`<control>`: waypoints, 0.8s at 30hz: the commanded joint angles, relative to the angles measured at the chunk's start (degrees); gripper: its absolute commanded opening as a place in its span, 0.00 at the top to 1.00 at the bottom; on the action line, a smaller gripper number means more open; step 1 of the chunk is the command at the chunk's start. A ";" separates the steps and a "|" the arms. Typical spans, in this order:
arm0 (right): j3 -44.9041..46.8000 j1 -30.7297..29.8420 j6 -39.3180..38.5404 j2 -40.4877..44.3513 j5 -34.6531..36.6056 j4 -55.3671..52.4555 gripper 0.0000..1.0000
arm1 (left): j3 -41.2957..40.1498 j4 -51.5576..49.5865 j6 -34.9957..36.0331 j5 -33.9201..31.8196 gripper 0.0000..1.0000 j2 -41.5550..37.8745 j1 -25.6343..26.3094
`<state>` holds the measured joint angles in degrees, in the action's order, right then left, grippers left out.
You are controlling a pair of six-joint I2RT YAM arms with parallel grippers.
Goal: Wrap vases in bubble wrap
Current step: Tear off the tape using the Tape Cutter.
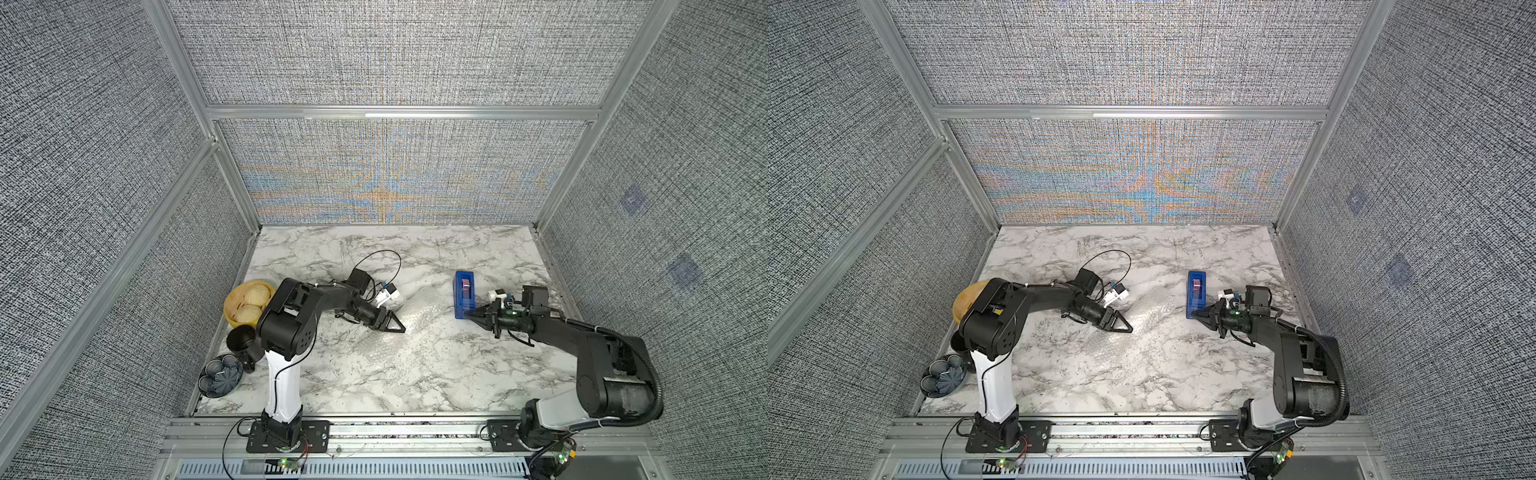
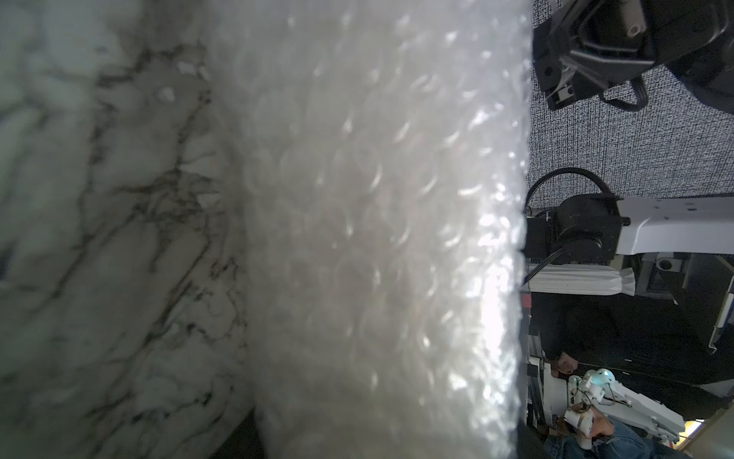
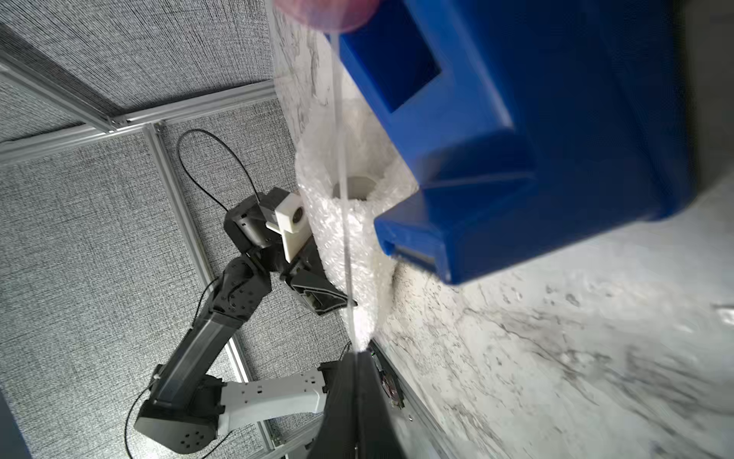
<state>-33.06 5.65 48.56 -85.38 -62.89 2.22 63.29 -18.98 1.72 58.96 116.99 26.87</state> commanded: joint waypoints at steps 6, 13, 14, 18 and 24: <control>-1.16 0.50 -10.79 -3.41 0.61 -9.61 1.00 | -0.08 -3.25 2.16 -16.73 0.41 1.61 -0.07; -3.79 1.29 -13.72 -2.07 -1.21 -13.79 1.00 | -0.45 -3.34 2.29 -16.73 0.41 1.45 -0.14; -4.94 1.38 -15.45 -1.65 -1.54 -16.23 1.00 | -0.53 -3.27 2.32 -16.71 0.41 1.36 -0.16; -9.48 2.62 -21.97 -0.49 -2.04 -25.47 1.00 | -0.20 -3.60 2.52 -16.73 0.41 1.58 -0.15; -12.38 3.75 -27.64 -1.13 -1.92 -32.49 1.00 | 0.37 -3.80 2.65 -16.58 0.41 1.93 -0.16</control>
<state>-44.66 9.13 25.34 -86.67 -64.01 -24.21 64.29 -20.82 2.61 59.02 117.54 26.85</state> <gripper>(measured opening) 0.049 0.626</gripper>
